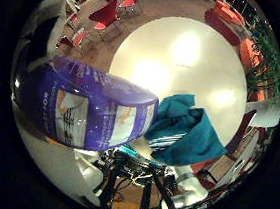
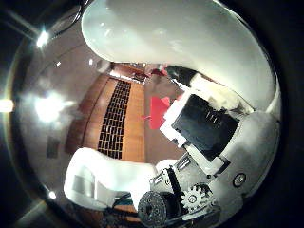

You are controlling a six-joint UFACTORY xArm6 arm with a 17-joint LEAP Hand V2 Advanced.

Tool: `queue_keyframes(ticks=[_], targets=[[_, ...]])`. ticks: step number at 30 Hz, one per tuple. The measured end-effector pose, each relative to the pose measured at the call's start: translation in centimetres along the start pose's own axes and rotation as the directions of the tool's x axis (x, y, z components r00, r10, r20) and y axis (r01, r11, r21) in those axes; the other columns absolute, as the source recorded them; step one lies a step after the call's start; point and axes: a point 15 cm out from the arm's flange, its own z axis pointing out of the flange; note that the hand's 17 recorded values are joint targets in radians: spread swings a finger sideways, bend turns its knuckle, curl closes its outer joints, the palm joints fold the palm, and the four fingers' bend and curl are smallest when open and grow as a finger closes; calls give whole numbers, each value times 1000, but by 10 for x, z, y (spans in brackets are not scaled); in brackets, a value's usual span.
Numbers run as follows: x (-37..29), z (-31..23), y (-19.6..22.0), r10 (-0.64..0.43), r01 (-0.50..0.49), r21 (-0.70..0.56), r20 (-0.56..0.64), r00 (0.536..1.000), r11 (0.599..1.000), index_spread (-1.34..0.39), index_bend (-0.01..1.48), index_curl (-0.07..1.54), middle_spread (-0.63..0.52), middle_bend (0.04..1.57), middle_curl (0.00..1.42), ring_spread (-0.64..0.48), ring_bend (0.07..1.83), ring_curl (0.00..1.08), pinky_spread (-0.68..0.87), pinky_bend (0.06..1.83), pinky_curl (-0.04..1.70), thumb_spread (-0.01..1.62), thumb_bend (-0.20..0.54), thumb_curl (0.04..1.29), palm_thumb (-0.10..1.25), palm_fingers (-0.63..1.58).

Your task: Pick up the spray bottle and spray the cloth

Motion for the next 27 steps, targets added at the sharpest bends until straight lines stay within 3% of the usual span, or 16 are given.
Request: queue_keyframes(ticks=[12, 27], targets=[[67, 29, 45, 73, -82, 120, 78, 994, 989, -180, 1224, 731, -102, 1415, 692, -224, 1344, 811, -201, 1029, 1432, 1068, -12, 675, 1066, 1134], [75, 46, 43, 29, -62, 184, 178, 984, 981, -180, 1224, 731, -95, 1420, 683, -224, 1344, 812, -203, 1029, 1433, 1057, -13, 689, 1055, 1134]])
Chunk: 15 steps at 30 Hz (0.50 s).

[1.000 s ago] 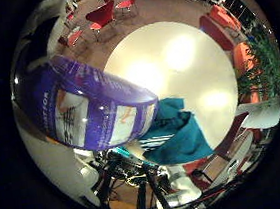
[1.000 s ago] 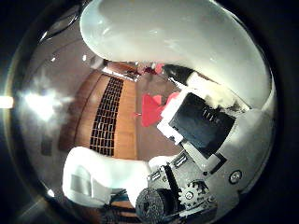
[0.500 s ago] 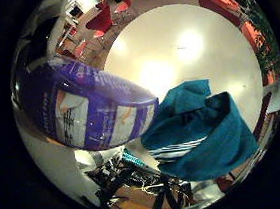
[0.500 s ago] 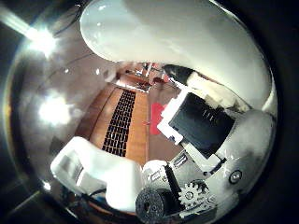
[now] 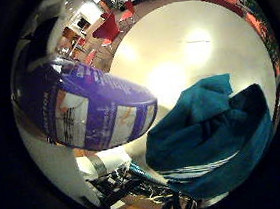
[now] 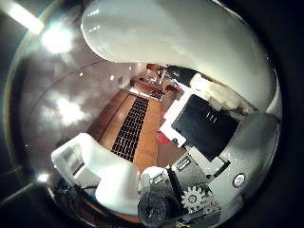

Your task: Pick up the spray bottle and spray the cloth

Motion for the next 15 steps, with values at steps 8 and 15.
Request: queue_keyframes(ticks=[8, 15], targets=[[4, 21, 6, -3, 4, -37, 26, 1000, 999, -181, 1218, 732, -93, 1423, 681, -224, 1345, 812, -204, 1030, 1433, 1056, -12, 697, 1048, 1132], [14, 42, 5, -11, 13, -80, 25, 1000, 997, -182, 1216, 736, -93, 1425, 679, -224, 1345, 812, -203, 1025, 1431, 1056, -13, 701, 1035, 1131]])
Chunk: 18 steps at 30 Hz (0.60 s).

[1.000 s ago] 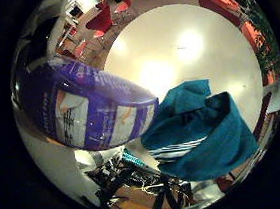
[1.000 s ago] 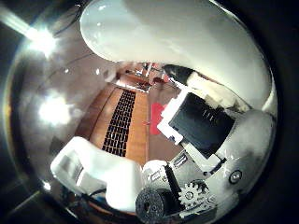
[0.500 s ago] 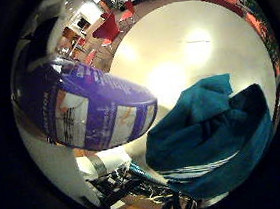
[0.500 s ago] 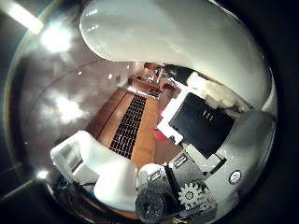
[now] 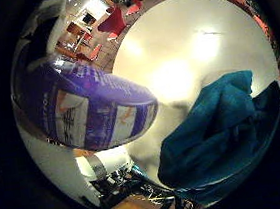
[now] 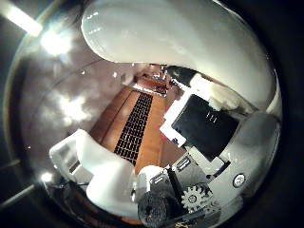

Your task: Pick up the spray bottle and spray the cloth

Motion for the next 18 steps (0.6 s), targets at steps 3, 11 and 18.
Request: queue_keyframes(ticks=[3, 11, 18], targets=[[-1, 7, -3, -5, 5, -5, 13, 1000, 1000, -182, 1214, 737, -93, 1425, 678, -224, 1345, 812, -203, 1024, 1431, 1060, -13, 703, 1029, 1132], [8, 35, -11, -1, 2, -30, 42, 999, 1000, -182, 1209, 741, -86, 1419, 679, -224, 1344, 812, -202, 1026, 1423, 1074, -12, 703, 1013, 1134], [7, 57, -16, -14, 17, -49, 71, 997, 999, -173, 1201, 745, -80, 1419, 678, -221, 1337, 805, -199, 1022, 1403, 1082, -17, 692, 989, 1138]])
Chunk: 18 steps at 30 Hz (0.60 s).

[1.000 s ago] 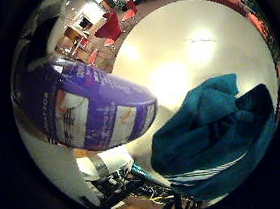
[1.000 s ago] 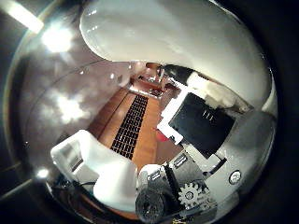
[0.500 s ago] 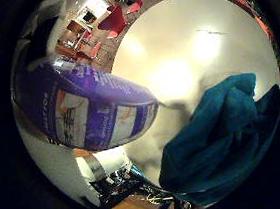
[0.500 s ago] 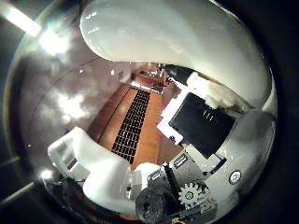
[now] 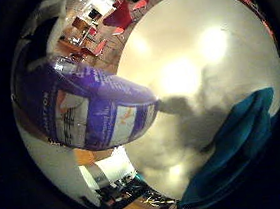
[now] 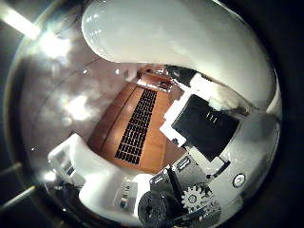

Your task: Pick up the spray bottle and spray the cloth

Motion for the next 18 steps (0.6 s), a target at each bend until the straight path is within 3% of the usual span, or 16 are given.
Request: queue_keyframes(ticks=[8, 11, 18], targets=[[-4, 10, 5, -16, 17, -37, 33, 999, 999, -189, 1100, 714, -92, 1341, 645, -203, 1295, 740, -236, 984, 1231, 1076, -23, 651, 902, 1168], [-3, 10, 7, -14, 15, -41, 33, 999, 999, -211, 957, 689, -90, 1293, 621, -193, 1280, 689, -277, 972, 1109, 1028, -25, 636, 877, 1156], [-2, 12, 13, -7, 9, -63, 36, 999, 998, -292, 420, 631, -126, 1043, 561, -222, 1197, 583, -408, 1038, 883, 904, -27, 619, 834, 992]])
